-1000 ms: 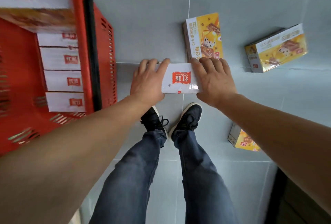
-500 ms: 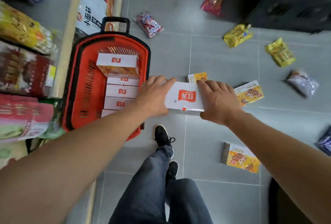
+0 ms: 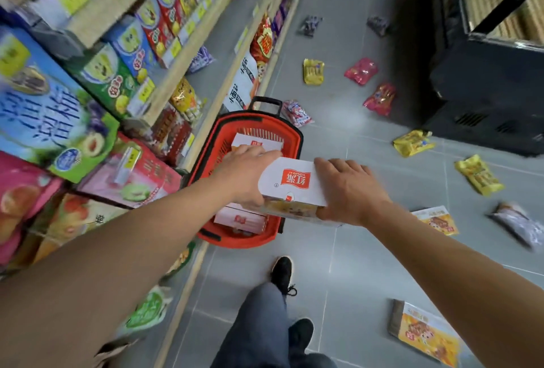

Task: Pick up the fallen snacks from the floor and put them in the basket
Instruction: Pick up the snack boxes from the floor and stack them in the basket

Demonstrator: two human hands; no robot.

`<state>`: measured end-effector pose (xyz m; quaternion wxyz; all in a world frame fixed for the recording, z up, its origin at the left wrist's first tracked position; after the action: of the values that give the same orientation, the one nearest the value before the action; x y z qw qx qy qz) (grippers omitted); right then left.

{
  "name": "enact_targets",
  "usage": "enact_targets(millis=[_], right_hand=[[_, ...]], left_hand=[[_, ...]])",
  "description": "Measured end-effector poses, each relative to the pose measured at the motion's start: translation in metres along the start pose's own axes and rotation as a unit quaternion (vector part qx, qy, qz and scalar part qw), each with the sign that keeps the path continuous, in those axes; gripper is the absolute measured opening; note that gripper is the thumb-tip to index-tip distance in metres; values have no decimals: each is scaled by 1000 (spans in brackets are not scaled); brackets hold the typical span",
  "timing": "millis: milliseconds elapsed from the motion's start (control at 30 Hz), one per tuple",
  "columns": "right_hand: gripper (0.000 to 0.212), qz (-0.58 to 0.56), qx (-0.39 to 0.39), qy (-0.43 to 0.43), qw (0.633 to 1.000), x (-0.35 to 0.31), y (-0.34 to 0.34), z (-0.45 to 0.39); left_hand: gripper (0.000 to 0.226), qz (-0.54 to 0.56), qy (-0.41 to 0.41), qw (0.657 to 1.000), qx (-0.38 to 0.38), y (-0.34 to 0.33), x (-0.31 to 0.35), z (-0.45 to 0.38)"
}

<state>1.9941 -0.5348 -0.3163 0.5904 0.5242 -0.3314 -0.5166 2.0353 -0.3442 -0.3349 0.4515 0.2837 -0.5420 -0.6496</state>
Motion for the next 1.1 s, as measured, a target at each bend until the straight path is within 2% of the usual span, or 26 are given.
enact_targets(millis=[233, 567, 733, 967, 1100], right_hand=[[105, 14, 10, 29, 999, -86, 27, -34], [106, -5, -24, -12, 1000, -158, 2, -105], [107, -16, -56, -31, 998, -165, -19, -125], [106, -41, -104, -38, 993, -143, -85, -156], [106, -62, -105, -32, 992, -123, -126, -181]], left_hand=[[118, -11, 43, 999, 6, 31, -77, 42], [112, -4, 18, 1000, 4, 8, -182, 29], [111, 11, 9, 1000, -24, -9, -202, 17], [104, 35, 64, 997, -36, -72, -204, -10], [99, 45, 73, 996, -34, -107, -211, -36]])
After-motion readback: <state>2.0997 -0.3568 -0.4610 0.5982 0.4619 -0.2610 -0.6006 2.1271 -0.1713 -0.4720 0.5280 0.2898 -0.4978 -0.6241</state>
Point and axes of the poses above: each hand's wrist, its own z-axis away from the middle knuckle, its own y-axis out of the back of the hand, x = y × z, the point moved 7 cm from there along -z, towards the middle knuckle, and after that the axes turned 5 degrees about x, right-handed, at the moved point
